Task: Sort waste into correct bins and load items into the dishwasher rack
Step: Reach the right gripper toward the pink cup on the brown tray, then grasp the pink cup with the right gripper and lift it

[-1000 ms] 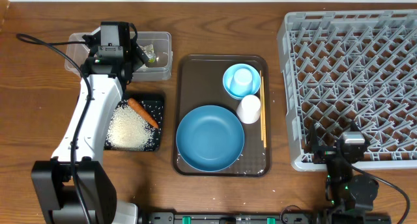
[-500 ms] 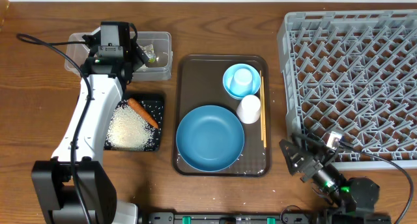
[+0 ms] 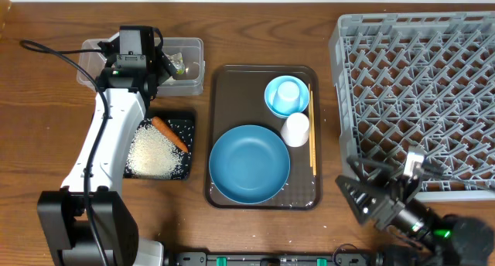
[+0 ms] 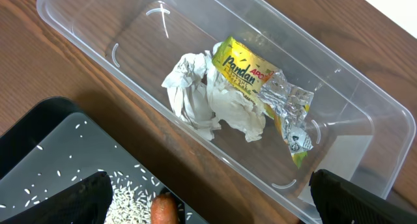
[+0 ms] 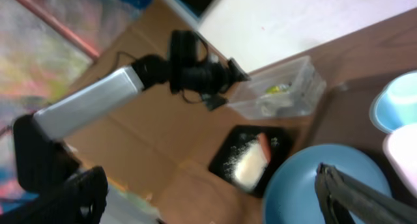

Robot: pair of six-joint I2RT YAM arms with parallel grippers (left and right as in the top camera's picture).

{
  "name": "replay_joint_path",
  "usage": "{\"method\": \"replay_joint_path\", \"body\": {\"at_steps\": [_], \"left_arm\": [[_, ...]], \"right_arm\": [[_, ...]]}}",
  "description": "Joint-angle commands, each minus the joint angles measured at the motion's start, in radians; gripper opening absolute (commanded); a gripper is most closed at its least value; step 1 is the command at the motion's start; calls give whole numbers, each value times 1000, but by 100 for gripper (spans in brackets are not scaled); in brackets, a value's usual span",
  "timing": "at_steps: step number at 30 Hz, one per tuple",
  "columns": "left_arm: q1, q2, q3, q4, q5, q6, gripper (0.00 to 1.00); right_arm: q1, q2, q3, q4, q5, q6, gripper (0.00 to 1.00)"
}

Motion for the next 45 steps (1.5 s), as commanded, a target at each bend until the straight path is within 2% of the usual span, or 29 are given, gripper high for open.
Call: {"method": "replay_joint_path", "body": {"at_steps": [1,6,10,13,18,21,25,32,45], "left_arm": [[0,9,0,0,-5,5,99],[0,9,0,0,-5,5,99],[0,9,0,0,-5,5,99],[0,9,0,0,-5,5,99],[0,9,0,0,-5,5,99],[0,9,0,0,-5,5,99],[0,9,0,0,-5,5,99],[0,9,0,0,-5,5,99],[0,9,0,0,-5,5,99]], "right_arm": [[-19,143,188,-175,98,-306,99],[30,410,535,-623,467,-603,99],[129,604,726,-808,706,-649,99],[230,747,814,-875,766,-650,99],[444,983,886,-900,938,-651,99],[551,1114,895,-878,1095,-583,99],[631,1269,895,-835,1112,-557,99],[661,1424,895,-761,1135,-459,99],[656,1609,895,-699,1146,-467,99]]}}
